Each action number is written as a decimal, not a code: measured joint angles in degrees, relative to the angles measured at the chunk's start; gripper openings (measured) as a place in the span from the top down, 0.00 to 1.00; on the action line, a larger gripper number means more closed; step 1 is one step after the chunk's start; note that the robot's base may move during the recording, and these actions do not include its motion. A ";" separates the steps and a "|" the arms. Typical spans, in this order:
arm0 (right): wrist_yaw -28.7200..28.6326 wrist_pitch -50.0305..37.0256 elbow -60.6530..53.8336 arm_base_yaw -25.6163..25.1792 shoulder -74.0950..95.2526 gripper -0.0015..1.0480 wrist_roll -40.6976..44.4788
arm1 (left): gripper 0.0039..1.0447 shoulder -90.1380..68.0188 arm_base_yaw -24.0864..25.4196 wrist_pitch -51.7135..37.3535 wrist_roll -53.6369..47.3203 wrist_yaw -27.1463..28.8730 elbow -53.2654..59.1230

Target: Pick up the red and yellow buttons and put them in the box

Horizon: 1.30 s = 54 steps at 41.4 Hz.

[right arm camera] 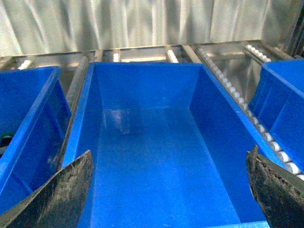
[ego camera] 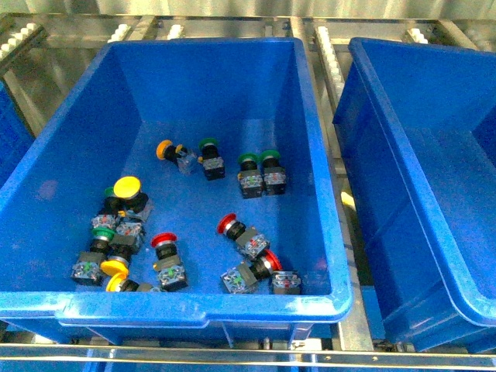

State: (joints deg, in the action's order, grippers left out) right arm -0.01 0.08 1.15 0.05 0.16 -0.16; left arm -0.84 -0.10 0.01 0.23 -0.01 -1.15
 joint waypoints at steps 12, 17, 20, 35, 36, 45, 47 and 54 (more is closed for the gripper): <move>0.00 0.00 0.00 0.00 0.00 0.07 0.00 | 0.07 0.00 0.00 0.02 0.00 0.00 0.02; 0.00 0.00 0.00 0.00 0.00 0.07 0.00 | 0.07 0.00 0.00 0.02 -0.02 0.00 0.00; 0.00 0.00 0.00 0.00 0.00 0.07 0.00 | 0.07 0.00 0.00 0.02 0.00 0.00 0.02; -0.02 0.00 0.00 0.00 0.00 0.07 0.00 | 0.07 -36.92 3.72 -1.31 -2.05 -7.39 -15.82; -0.02 0.00 0.00 0.00 0.00 0.07 0.00 | 0.07 -39.10 3.85 -2.93 -2.45 -7.45 -16.63; -0.02 0.00 0.00 0.00 0.00 0.07 0.00 | 0.07 -56.54 1.27 -15.54 -12.61 -7.08 -21.92; -0.02 0.00 0.00 0.00 0.00 0.07 0.00 | 0.07 -61.05 -0.44 -18.38 -15.80 -7.10 -23.47; 0.00 0.00 0.00 0.00 0.00 0.07 0.00 | 0.07 -75.21 -5.09 -22.49 -25.99 -7.43 -30.01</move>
State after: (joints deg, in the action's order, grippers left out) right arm -0.01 0.08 1.15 0.05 0.16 -0.16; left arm -76.05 -5.19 -22.48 -25.76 -7.44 -31.16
